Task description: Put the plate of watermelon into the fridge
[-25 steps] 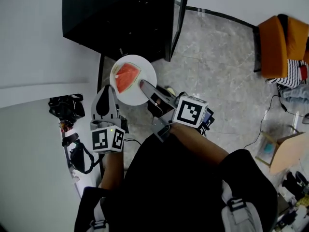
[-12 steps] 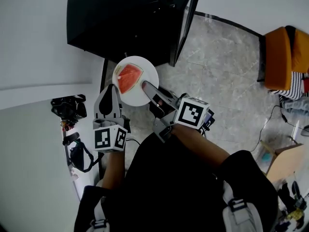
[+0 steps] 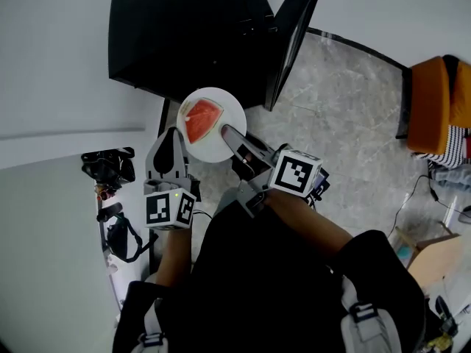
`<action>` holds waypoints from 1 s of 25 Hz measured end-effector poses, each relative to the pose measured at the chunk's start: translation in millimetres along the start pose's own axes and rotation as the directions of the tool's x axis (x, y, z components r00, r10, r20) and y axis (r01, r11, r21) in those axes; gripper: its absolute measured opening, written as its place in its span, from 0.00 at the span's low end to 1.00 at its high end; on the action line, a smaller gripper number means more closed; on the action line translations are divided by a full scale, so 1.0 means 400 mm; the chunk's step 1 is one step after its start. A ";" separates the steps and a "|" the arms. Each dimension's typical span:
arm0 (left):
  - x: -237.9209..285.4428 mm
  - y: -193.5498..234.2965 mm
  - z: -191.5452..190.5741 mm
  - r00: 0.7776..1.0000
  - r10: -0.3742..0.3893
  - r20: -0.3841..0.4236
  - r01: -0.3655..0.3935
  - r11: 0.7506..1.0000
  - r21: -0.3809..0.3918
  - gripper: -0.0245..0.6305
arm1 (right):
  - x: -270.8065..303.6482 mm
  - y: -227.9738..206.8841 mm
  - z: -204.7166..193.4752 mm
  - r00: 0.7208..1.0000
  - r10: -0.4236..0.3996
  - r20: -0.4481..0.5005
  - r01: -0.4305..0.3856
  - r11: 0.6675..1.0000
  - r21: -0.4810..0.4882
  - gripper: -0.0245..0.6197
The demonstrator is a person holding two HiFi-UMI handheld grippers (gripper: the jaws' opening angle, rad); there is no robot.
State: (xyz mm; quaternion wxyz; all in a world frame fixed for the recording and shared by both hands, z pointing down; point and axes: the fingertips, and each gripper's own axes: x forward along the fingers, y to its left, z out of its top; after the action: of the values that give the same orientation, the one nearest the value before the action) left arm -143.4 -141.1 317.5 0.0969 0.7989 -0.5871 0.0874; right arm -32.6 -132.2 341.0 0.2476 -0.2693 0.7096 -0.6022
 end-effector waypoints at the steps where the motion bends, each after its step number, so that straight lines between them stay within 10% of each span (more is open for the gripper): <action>1: 0.001 0.000 0.004 1.000 0.001 0.004 -0.001 1.000 0.000 0.05 | 0.002 0.002 -0.001 1.000 0.007 0.000 -0.007 1.000 0.005 0.10; 25: 0.048 -0.011 0.043 0.993 -0.113 0.022 0.113 0.993 0.033 0.05 | 0.012 0.017 0.017 0.996 -0.008 0.087 0.010 1.000 -0.015 0.10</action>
State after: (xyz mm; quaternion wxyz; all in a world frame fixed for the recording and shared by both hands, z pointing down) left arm -132.9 -162.0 305.4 0.0822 0.8333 -0.5407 0.0813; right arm -32.1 -139.5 333.2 0.2736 -0.3004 0.7016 -0.5854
